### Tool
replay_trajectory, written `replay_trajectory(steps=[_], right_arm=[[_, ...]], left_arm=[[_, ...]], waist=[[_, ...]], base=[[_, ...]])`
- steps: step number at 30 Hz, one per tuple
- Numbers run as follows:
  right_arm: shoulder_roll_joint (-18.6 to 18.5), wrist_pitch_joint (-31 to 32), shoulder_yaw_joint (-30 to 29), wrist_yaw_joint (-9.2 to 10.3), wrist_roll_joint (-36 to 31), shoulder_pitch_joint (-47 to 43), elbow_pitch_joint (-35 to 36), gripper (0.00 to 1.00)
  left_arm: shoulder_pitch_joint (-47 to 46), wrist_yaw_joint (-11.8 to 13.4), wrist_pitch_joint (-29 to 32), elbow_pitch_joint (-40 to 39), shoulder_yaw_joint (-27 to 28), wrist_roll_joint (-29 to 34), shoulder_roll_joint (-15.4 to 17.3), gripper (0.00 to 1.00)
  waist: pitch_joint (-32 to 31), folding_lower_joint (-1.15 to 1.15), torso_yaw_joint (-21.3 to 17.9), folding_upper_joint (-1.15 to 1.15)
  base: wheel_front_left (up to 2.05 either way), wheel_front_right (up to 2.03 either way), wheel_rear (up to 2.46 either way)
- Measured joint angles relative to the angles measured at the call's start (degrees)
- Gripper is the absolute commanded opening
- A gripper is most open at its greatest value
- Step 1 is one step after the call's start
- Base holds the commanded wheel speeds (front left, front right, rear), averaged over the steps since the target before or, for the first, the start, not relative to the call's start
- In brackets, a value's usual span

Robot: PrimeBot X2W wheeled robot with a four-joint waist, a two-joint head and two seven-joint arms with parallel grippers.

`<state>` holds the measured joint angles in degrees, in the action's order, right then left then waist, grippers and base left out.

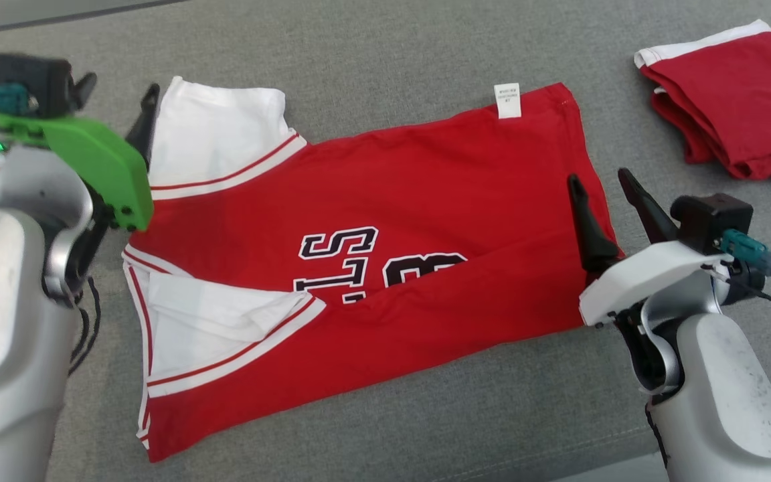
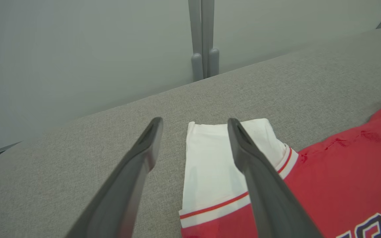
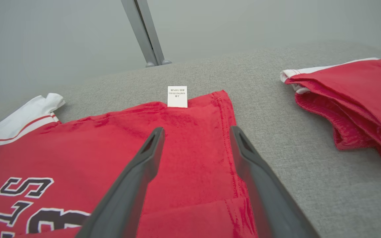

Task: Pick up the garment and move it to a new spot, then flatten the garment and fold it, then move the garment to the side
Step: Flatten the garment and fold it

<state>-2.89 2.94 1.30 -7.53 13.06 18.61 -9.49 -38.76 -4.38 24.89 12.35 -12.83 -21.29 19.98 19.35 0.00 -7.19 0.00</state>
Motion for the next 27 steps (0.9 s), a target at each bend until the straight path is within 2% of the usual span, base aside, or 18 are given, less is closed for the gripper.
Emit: replay_trajectory(steps=[7, 14, 23, 24, 26, 27], right_arm=[[0.0, -1.0, 4.3, 0.0, 0.0, 6.8, -2.8, 1.0], [-0.4, -2.6, 6.5, 0.0, 0.3, 10.6, -5.5, 1.0], [-1.4, -3.1, 8.6, 0.0, 0.7, 14.1, -7.3, 1.0], [-1.5, -3.1, 9.0, 0.0, 0.7, 14.7, -7.5, 1.0], [-1.9, -2.6, 9.9, 0.0, 0.6, 15.9, -8.1, 1.0], [-2.2, -2.3, 10.4, 0.0, 0.6, 16.9, -8.6, 1.0]], left_arm=[[-12.9, -1.3, 6.9, 10.8, -0.3, -2.2, 1.1, 1.0], [-15.7, -2.2, 11.8, 16.6, -2.3, -3.3, 2.8, 1.0], [-17.3, -1.6, 12.9, 20.1, -1.7, -3.6, 5.2, 1.0], [-17.4, -1.6, 13.2, 20.4, -1.7, -3.6, 5.3, 0.97], [-17.5, -1.6, 13.4, 20.8, -1.8, -3.7, 5.3, 0.56], [-17.7, -1.6, 13.5, 20.8, -1.9, -3.8, 5.4, 0.45]], waist=[[5.5, 0.0, -1.9, 0.0], [9.0, 0.0, -4.9, 0.0], [11.3, 0.0, -7.8, 0.0], [11.5, 0.0, -8.0, 0.0], [11.8, 0.0, -8.3, 0.0], [11.9, 0.0, -8.4, 0.0]], base=[[0.0, 0.0, 0.0], [0.0, 0.0, 0.0], [0.0, 0.0, 0.0], [0.0, 0.0, 0.0], [0.0, 0.0, 0.0], [0.0, 0.0, 0.0]])
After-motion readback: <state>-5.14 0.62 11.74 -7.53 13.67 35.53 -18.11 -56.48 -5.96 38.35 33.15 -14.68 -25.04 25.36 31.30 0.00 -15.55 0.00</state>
